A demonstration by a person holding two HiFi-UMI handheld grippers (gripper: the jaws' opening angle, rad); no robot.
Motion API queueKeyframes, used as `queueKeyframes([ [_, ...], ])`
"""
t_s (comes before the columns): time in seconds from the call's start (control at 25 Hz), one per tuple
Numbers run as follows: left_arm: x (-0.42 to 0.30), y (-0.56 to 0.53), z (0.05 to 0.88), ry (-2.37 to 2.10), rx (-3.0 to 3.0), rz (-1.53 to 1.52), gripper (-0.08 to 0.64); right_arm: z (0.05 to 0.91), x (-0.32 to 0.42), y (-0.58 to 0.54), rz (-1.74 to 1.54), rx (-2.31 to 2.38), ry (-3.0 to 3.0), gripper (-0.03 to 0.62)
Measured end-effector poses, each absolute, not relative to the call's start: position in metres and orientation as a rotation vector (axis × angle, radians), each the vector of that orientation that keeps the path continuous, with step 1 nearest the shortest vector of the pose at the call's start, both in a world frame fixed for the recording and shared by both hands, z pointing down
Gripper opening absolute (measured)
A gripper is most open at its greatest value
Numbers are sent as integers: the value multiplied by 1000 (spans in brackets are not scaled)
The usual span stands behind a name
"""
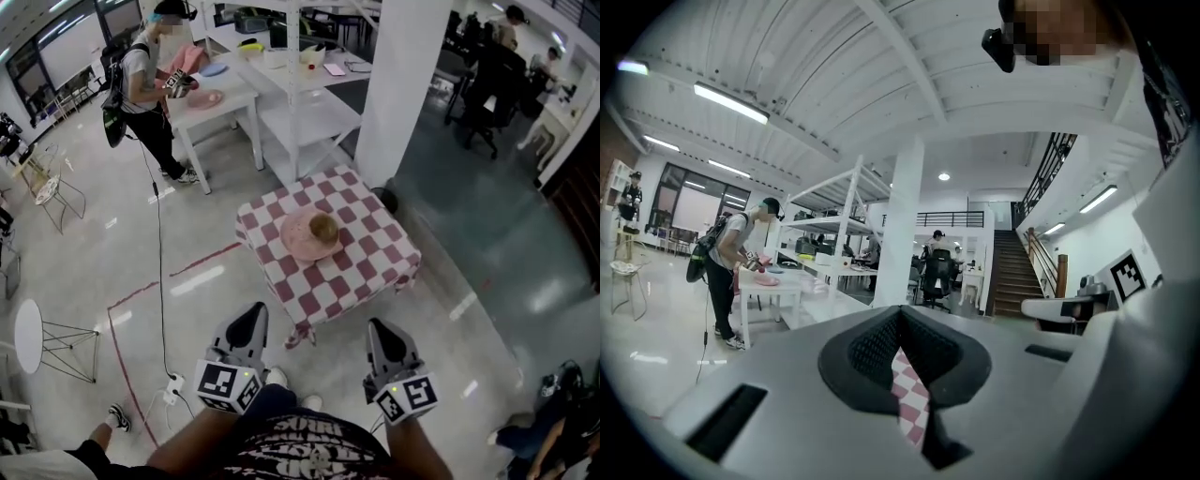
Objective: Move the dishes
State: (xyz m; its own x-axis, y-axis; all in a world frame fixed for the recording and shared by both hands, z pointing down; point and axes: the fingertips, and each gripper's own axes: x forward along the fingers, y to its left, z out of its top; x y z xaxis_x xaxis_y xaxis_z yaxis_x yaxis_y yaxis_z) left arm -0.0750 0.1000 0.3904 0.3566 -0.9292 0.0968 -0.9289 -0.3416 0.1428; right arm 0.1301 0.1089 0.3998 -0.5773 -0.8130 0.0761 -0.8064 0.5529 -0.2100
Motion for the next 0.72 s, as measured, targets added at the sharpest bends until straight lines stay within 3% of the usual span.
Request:
queueKeyframes([
  [0.72, -131, 4, 385, -1568, 2501, -116, 31, 378, 61, 34, -221, -1547, 2785, 34],
])
